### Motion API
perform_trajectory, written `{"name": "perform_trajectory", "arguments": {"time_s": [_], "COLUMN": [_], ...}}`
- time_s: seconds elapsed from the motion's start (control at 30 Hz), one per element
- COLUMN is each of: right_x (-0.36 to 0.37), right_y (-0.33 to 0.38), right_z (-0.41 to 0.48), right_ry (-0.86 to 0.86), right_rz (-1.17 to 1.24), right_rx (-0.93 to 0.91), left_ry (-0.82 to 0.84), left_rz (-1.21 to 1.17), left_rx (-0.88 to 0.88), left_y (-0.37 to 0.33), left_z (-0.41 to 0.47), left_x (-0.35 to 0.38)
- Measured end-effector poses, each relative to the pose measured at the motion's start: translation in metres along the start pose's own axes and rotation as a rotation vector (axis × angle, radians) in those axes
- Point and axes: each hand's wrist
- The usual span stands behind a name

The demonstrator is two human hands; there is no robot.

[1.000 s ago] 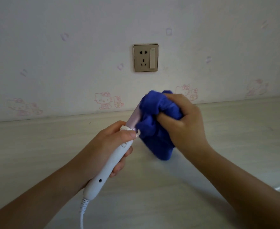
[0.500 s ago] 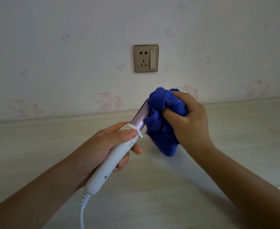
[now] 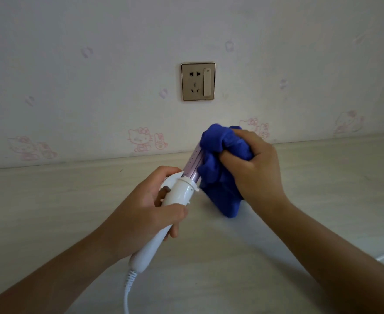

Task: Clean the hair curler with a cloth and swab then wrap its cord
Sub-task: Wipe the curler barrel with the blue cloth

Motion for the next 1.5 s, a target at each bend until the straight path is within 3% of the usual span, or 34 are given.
{"name": "perform_trajectory", "arguments": {"time_s": [0.1, 0.2, 0.3, 0.5, 0.6, 0.8, 1.07, 1.27, 1.4, 1.5], "right_x": [-0.004, 0.009, 0.018, -0.005, -0.008, 0.012, -0.008, 0.014, 0.013, -0.001], "right_y": [0.002, 0.007, 0.01, 0.003, 0.005, 0.01, 0.001, 0.008, 0.005, -0.002], "right_z": [-0.002, -0.013, -0.018, -0.001, 0.001, -0.016, 0.0, -0.018, -0.011, -0.001], "right_ry": [-0.008, 0.147, 0.244, 0.002, -0.009, 0.231, 0.009, 0.261, 0.187, 0.028], "right_rz": [-0.006, -0.063, -0.063, 0.041, 0.063, -0.061, -0.033, -0.163, -0.119, -0.034], "right_rx": [-0.019, -0.087, -0.139, -0.014, -0.025, -0.144, -0.044, -0.168, -0.133, -0.045], "left_ry": [0.052, -0.008, -0.029, 0.174, 0.214, 0.208, 0.111, -0.074, -0.011, 0.059], "left_rz": [-0.189, -0.379, -0.421, -0.648, -0.659, -0.523, -0.359, -0.179, -0.489, -0.532], "left_rx": [0.021, 0.005, -0.047, -0.033, -0.041, -0.137, -0.056, -0.098, -0.151, -0.154], "left_y": [-0.001, -0.001, 0.005, 0.005, 0.006, 0.003, 0.007, 0.003, 0.006, 0.008], "left_z": [0.0, 0.006, 0.007, 0.005, 0.004, 0.003, 0.004, 0.007, -0.001, 0.001], "left_x": [0.003, 0.003, -0.001, -0.005, -0.007, -0.013, 0.004, 0.009, 0.001, 0.0]}}
Point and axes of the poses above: each hand's wrist, its own z-axis towards the middle knuckle, its own x-axis out of the palm, y = z × x, and after that the axes turned 15 degrees about y, right-handed
